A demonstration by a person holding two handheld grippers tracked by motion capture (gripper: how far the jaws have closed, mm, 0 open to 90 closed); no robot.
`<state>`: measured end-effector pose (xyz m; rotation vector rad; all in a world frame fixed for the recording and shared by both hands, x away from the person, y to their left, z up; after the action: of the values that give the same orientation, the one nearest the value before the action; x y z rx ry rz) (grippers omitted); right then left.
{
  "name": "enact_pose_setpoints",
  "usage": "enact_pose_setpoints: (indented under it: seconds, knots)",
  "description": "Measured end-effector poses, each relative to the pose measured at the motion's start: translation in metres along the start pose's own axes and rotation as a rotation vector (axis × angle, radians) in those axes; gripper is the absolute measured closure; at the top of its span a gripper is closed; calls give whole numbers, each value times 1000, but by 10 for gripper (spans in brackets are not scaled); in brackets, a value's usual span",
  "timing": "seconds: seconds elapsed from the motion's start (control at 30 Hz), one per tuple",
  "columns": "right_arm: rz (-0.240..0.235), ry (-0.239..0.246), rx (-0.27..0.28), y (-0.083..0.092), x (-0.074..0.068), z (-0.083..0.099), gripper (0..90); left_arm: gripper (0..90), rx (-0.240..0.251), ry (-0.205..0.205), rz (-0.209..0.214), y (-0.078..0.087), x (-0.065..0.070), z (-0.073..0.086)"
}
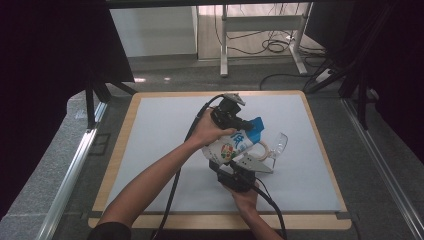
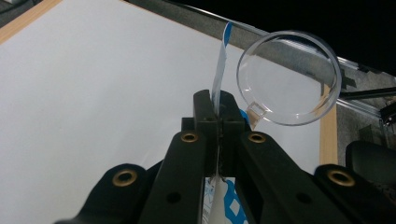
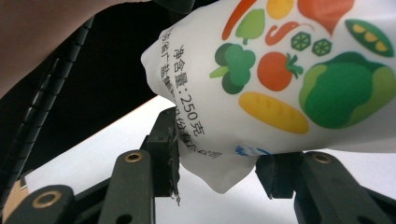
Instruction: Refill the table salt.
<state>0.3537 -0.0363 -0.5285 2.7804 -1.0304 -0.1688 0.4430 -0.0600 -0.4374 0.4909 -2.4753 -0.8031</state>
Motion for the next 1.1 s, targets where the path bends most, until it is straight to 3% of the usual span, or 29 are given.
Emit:
enact_pose_setpoints:
  seconds: [0.33, 0.6, 1.1]
  knots:
    - [-37, 15, 17, 8, -1, -1, 555, 900, -8, -21, 11, 1, 1, -2]
    - [-67, -1, 42, 13, -1, -8, 559, 900, -6, -23, 19, 1, 1, -6]
    - [-74, -5, 56, 17, -3, -12, 563, 900, -28, -28, 26, -3, -2, -6]
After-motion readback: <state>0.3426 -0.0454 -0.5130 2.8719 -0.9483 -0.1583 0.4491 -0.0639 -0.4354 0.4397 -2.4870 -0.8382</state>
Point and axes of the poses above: each handheld gripper's, and its own axes: y roughly backward along the jaws, z roughly out of its underside, x roughly to its right, the point moved 9 cm from there along -y, roughly forward along the jaws, and after that the axes turned 12 degrees about y, right-handed, at the moved point
